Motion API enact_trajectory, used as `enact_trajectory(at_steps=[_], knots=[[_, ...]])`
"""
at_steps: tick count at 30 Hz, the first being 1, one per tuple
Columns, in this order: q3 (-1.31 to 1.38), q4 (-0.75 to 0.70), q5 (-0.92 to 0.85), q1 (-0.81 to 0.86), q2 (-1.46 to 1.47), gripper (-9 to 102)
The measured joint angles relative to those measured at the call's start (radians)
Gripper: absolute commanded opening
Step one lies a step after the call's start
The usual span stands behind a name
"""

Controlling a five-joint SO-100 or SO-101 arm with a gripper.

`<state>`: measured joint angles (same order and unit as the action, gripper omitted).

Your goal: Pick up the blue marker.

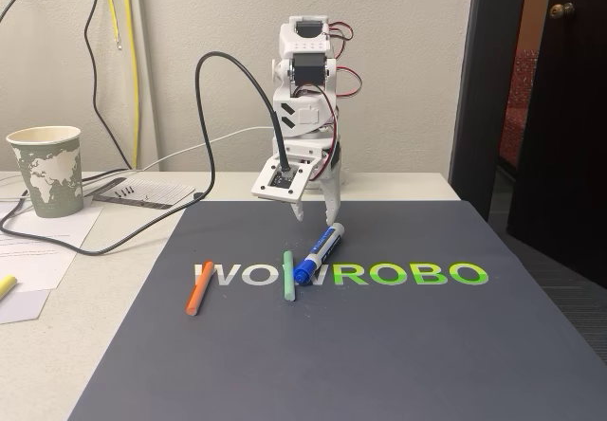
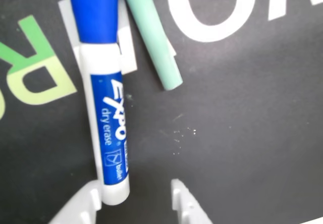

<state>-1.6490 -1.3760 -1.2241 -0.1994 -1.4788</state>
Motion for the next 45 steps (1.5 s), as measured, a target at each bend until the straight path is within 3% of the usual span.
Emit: enact_trajectory(at_steps=[18, 26, 31, 45], knots=[[0.000, -0.014, -0.020, 0.044, 0.000, 18], [0.031, -0.011, 0.041, -0.048, 0.029, 18], [0.176, -0.120, 0.060, -0.095, 0.133, 18], [0.204, -0.094, 0.072, -0.127, 0.192, 18]])
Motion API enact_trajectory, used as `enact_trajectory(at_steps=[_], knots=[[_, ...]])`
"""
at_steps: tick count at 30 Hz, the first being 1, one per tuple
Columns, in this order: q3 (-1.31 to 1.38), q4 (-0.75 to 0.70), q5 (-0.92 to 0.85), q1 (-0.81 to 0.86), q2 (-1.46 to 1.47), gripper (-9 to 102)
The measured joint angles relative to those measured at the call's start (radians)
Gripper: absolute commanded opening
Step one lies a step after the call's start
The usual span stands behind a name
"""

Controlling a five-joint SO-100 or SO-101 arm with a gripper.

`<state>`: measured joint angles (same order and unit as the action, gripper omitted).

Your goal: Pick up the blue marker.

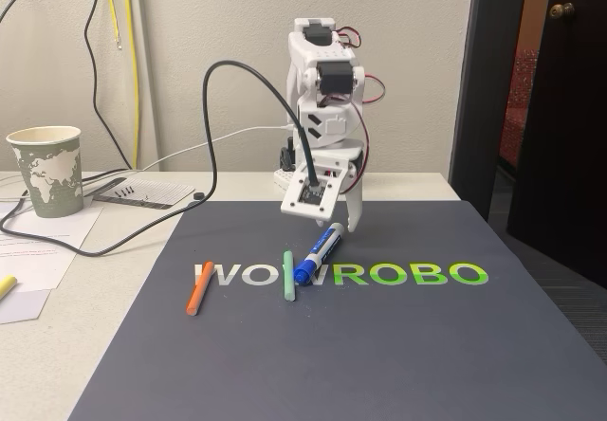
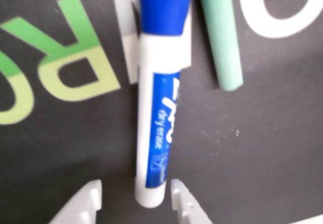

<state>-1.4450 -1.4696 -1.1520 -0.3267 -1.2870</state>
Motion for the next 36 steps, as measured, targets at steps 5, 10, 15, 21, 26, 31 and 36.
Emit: enact_trajectory(at_steps=[5, 10, 15, 21, 26, 31, 36], knots=[[0.051, -0.037, -0.018, -0.002, 0.023, 18], [0.132, -0.123, -0.025, -0.002, 0.060, 18], [0.181, -0.175, -0.029, -0.002, 0.078, 18], [0.221, -0.236, -0.029, -0.002, 0.092, 18], [0.221, -0.245, -0.029, -0.002, 0.092, 16], [0.196, -0.198, -0.029, -0.002, 0.083, 11], [-0.026, 0.029, -0.063, -0.002, -0.067, 10]])
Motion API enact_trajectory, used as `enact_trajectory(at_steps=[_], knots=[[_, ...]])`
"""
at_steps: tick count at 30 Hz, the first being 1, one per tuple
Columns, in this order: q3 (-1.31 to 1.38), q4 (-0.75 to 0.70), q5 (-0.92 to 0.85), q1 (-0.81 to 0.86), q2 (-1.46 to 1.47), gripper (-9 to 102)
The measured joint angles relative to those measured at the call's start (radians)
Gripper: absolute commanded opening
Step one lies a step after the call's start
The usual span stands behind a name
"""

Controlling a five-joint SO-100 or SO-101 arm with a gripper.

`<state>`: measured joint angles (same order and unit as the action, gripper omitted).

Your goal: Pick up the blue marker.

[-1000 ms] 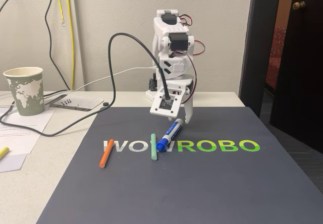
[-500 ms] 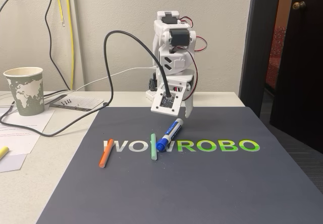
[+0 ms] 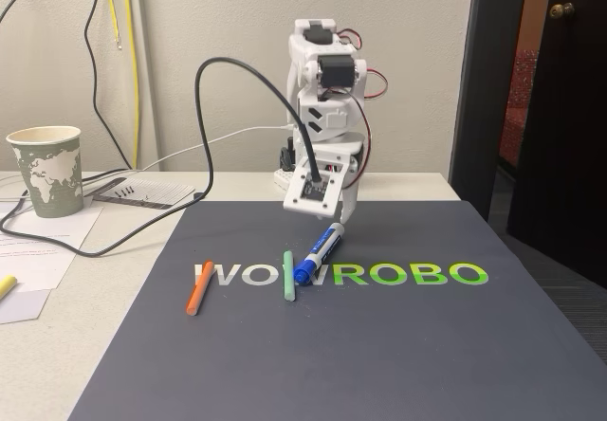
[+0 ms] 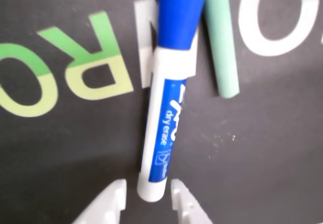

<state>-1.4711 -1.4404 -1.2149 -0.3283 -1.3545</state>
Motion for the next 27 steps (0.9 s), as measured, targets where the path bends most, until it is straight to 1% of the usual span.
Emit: enact_trajectory(at_steps=[4, 7, 11, 16, 27], knots=[[-0.021, 0.038, -0.049, 0.000, -0.029, 11], [-0.028, 0.043, -0.098, 0.003, -0.038, 15], [-0.028, 0.043, -0.140, 0.009, -0.041, 16], [-0.028, 0.048, -0.169, 0.018, -0.041, 22], [-0.028, 0.035, -0.206, 0.044, -0.041, 20]])
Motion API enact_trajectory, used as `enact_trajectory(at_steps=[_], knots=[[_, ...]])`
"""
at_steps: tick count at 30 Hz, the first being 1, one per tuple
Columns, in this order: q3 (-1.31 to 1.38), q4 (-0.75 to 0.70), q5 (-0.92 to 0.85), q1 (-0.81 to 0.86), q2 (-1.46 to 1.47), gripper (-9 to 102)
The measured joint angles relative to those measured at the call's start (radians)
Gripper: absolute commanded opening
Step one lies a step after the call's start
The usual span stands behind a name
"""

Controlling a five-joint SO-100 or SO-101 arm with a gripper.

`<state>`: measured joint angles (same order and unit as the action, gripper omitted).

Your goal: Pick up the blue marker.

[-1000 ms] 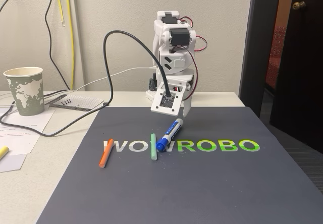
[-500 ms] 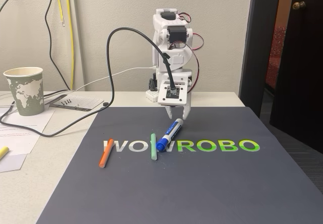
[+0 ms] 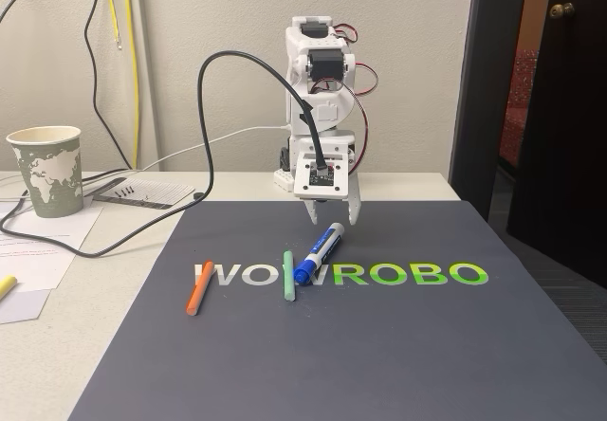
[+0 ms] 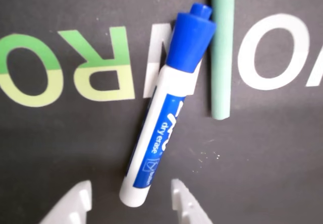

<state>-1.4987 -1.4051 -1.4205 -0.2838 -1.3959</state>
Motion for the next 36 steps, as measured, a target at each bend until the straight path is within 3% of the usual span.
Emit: enact_trajectory(at_steps=[13, 24, 29, 36], knots=[[0.000, -0.003, 0.164, 0.048, 0.000, 17], [0.002, 0.028, 0.170, 0.072, 0.020, 18], [0.156, -0.107, 0.167, 0.071, 0.127, 18], [0.195, -0.137, 0.167, 0.072, 0.149, 18]])
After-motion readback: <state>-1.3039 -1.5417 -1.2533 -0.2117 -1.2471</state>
